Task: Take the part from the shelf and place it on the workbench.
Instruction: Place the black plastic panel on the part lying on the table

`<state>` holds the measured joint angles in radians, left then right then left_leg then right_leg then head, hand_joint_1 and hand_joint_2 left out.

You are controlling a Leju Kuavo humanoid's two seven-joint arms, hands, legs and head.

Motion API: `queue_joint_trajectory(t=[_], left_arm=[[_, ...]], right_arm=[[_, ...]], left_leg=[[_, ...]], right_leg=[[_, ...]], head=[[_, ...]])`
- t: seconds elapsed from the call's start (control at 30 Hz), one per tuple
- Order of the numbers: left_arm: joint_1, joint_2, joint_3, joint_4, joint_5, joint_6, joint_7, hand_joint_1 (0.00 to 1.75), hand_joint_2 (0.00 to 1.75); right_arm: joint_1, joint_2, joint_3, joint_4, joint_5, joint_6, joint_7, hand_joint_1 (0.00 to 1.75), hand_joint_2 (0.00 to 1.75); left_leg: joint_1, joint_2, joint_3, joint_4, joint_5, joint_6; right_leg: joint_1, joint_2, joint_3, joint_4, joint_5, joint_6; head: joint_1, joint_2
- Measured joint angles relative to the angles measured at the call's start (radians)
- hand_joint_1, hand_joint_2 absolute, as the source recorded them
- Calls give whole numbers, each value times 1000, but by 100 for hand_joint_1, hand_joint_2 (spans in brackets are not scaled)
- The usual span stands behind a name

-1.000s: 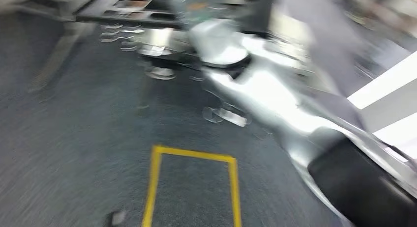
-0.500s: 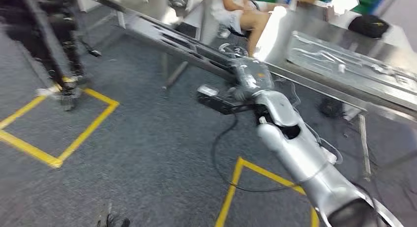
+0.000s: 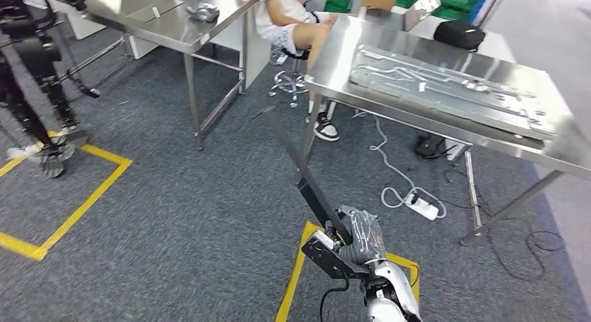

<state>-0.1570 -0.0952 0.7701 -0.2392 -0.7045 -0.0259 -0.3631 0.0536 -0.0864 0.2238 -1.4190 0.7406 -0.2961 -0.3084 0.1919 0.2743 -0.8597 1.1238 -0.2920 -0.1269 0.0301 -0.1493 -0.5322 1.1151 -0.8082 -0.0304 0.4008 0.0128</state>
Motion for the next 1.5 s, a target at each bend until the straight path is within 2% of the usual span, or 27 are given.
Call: queue_joint_trajectory(t=[0.03, 0.07, 0.13, 0.17, 0.2, 0.23, 0.27, 0.33, 0.37, 0.4, 0.43, 0.47, 0.53, 0.6, 0.7, 0.73, 0.77, 0.9, 0.97, 1.07, 1.13, 1.2, 1.23, 1.3, 1.37, 1.43, 1.5], left_arm=[[-14, -11, 3, -4, -1, -6, -17, 0, 175], [-29, -16, 5, -9, -3, -11, -31, 0, 175], [-49, -12, 8, -20, -7, -19, -54, 0, 175], [-45, -6, 9, -26, -9, -22, -59, 0, 175], [-32, 3, 14, -30, -10, -22, -62, 0, 175], [-14, 16, 20, -34, -10, -20, -63, 0, 175], [3, 26, 28, -36, -12, -18, -59, 0, 175], [24, 36, 44, -37, -17, -7, -33, 0, 175], [26, 34, 51, -37, -21, 2, -11, 0, 175], [29, 30, 59, -38, -26, 14, 14, 0, 175], [36, 26, 68, -39, -31, 27, 43, 0, 175], [45, 26, 78, -40, -36, 42, 72, 0, 175], [56, 21, 99, -41, -47, 67, 120, 0, 175], [45, 14, 112, -43, -58, 75, 133, 0, 175], [51, 12, 141, -44, -68, 49, 82, 0, 175], [63, 12, 153, -44, -70, 36, 59, 0, 175], [76, 12, 164, -43, -71, 23, 36, 0, 175], [111, 7, 196, -43, -86, -11, -28, 0, 175], [118, 5, 208, -42, -93, -17, -37, 0, 175], [119, 3, 223, -41, -105, -19, -38, 0, 175], [117, 4, 229, -41, -113, -18, -34, 0, 175], [120, 6, 234, -41, -118, -17, -29, 0, 175], [123, 7, 237, -41, -120, -16, -27, 0, 175], [127, 7, 245, -40, -122, -16, -25, 0, 175], [128, 10, 249, -40, -122, -15, -22, 0, 175], [128, 14, 250, -39, -125, -9, -9, 0, 175], [129, 18, 253, -39, -131, 4, 15, 0, 175]], right_arm=[[18, 19, -9, -1, -20, -6, -19, 175, 175], [35, 36, -16, -1, -40, -8, -35, 175, 175], [68, 80, -23, 14, -79, -7, -57, 175, 175], [84, 100, -25, 26, -93, -7, -67, 175, 175], [105, 120, -26, 42, -103, -6, -74, 175, 175], [126, 137, -26, 58, -110, -6, -80, 175, 175], [142, 147, -27, 76, -116, -6, -83, 175, 175], [155, 158, -39, 120, -127, -8, -88, 175, 175], [159, 162, -51, 142, -133, -10, -94, 175, 175], [167, 165, -63, 162, -137, -12, -106, 175, 175], [176, 170, -75, 180, -142, -14, -121, 175, 175], [186, 176, -87, 196, -148, -14, -137, 175, 175], [204, 192, -120, 225, -158, 2, -164, 175, 175], [223, 210, -167, 243, -154, 38, -182, 175, 175], [247, 245, -238, 285, -115, 92, -206, 175, 175], [252, 257, -259, 303, -99, 104, -214, 175, 175], [256, 270, -280, 322, -82, 115, -223, 175, 175], [258, 332, -362, 367, -8, 136, -242, 175, 175], [256, 360, -384, 377, 15, 136, -238, 175, 175], [248, 384, -401, 379, 33, 138, -237, 175, 175], [246, 393, -413, 379, 37, 141, -237, 175, 175], [244, 400, -424, 379, 38, 148, -237, 175, 175], [244, 402, -429, 379, 39, 150, -236, 175, 175], [245, 407, -437, 379, 40, 153, -236, 175, 175], [245, 411, -443, 379, 40, 153, -236, 175, 175], [244, 416, -449, 378, 41, 153, -235, 175, 175], [245, 418, -454, 376, 41, 153, -232, 175, 175]], left_leg=[[9, -15, -3, 3, -5, -1], [6, -58, -21, 24, -26, 11], [-38, -222, -103, 150, -127, 54], [-69, -285, -133, 226, -184, 69], [-95, -322, -142, 287, -233, 73], [-114, -333, -123, 315, -267, 69], [-125, -332, -76, 305, -290, 61], [-126, -320, 40, 236, -334, 22], [-126, -314, 82, 210, -353, 13], [-126, -312, 105, 198, -369, 15], [-129, -309, 115, 201, -381, 29], [-129, -310, 133, 196, -382, 54], [-127, -301, 153, 191, -372, 79], [-127, -291, 151, 188, -343, 93], [-136, -285, 159, 172, -329, 106], [-138, -281, 170, 161, -330, 109], [-140, -277, 185, 148, -331, 110], [-145, -283, 262, 71, -337, 105], [-149, -289, 303, 25, -335, 96], [-149, -286, 352, -17, -341, 87], [-152, -280, 326, 46, -372, 85], [-159, -280, 255, 153, -404, 84], [-164, -280, 226, 183, -399, 87], [-176, -280, 213, 145, -331, 102], [-191, -277, 244, 33, -249, 134], [-202, -272, 271, -38, -223, 159], [-206, -270, 283, -64, -221, 166]], right_leg=[[15, 22, -6, -18, 25, -14], [26, 45, -20, -36, 54, -24], [29, 92, -87, -52, 122, -40], [27, 109, -125, -51, 158, -46], [24, 120, -160, -47, 197, -49], [20, 123, -189, -39, 233, -47], [13, 124, -216, -23, 267, -41], [-5, 129, -275, 38, 312, -13], [-12, 137, -303, 79, 320, 4], [-14, 148, -321, 114, 322, 17], [-12, 159, -325, 138, 321, 26], [-10, 169, -319, 150, 320, 30], [-7, 171, -309, 159, 329, 36], [-13, 157, -346, 207, 312, 42], [-26, 148, -429, 344, 229, 37], [-27, 148, -435, 360, 221, 33], [-28, 148, -420, 342, 234, 28], [-22, 155, -273, 110, 353, 8], [-16, 155, -232, 71, 362, 5], [-22, 152, -174, 12, 355, -2], [-22, 150, -138, -21, 351, -10], [-15, 150, -115, -34, 341, -21], [-10, 151, -106, -35, 335, -25], [2, 154, -88, -36, 322, -32], [13, 153, -71, -36, 310, -35], [13, 151, -67, -37, 304, -31], [8, 150, -64, -46, 306, -22]], head=[[-9, -1], [-14, -3], [-24, -3], [-26, -2], [-33, -1], [-37, -1], [-39, -1], [-49, -1], [-61, -1], [-72, -1], [-84, -1], [-91, -2], [-96, -3], [-97, -3], [-97, -3], [-97, -3], [-97, -3], [-98, -3], [-99, -3], [-102, -3], [-104, -3], [-105, -3], [-106, -3], [-106, -3], [-105, -3], [-105, -3], [-109, -3]])
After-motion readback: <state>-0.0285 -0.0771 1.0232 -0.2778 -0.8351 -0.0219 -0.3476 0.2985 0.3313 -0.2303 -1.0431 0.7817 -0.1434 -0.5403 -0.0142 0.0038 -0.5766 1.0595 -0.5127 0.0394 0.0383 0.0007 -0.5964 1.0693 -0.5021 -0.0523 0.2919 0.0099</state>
